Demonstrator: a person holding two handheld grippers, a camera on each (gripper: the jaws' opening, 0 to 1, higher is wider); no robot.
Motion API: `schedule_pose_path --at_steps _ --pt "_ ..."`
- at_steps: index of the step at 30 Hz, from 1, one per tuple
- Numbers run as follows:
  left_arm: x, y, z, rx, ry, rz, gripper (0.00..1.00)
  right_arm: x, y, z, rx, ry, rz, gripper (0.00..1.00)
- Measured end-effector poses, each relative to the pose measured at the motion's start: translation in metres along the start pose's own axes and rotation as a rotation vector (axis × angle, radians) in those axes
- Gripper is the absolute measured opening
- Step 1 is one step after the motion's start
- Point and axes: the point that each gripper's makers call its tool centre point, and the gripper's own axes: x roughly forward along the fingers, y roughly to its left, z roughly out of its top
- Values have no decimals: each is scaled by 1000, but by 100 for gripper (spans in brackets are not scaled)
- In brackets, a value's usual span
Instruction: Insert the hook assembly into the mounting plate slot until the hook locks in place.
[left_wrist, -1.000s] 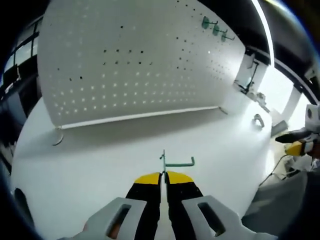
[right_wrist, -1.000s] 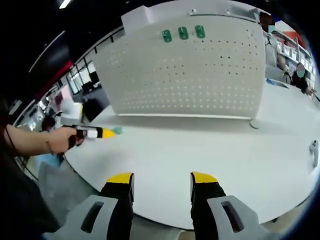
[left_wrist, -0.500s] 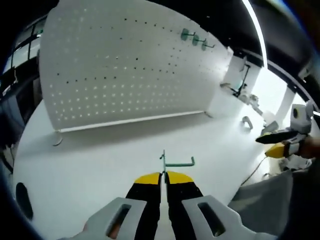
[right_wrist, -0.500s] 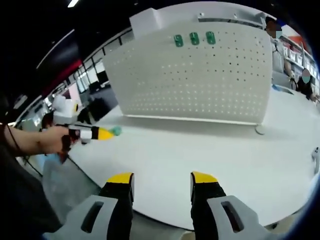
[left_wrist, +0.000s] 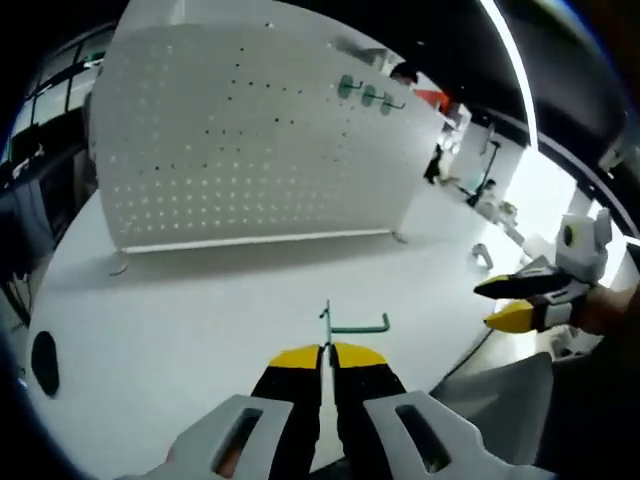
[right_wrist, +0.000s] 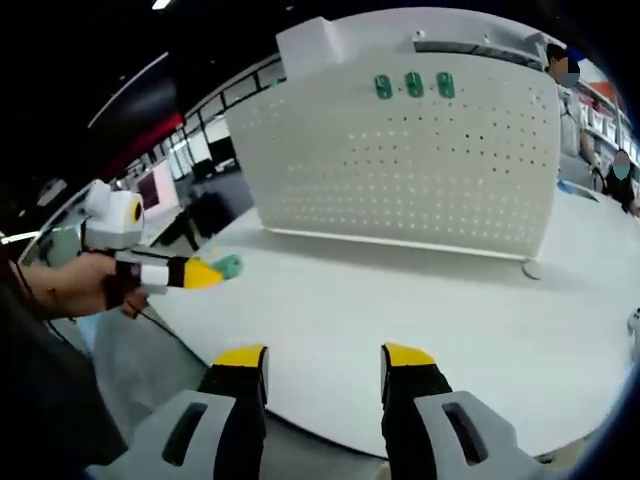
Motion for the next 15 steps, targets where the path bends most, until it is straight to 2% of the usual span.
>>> schedule_pose_path --at_steps 5,10,15 --pt "-11 -11 5 49 -16 -2 3 4 17 3 7 1 50 45" --pt "-21 -25 -4 38 -21 -19 3 5 34 3 11 5 99 45" --pt "-29 -37 -4 26 -41 -38 3 4 51 0 20 21 150 45"
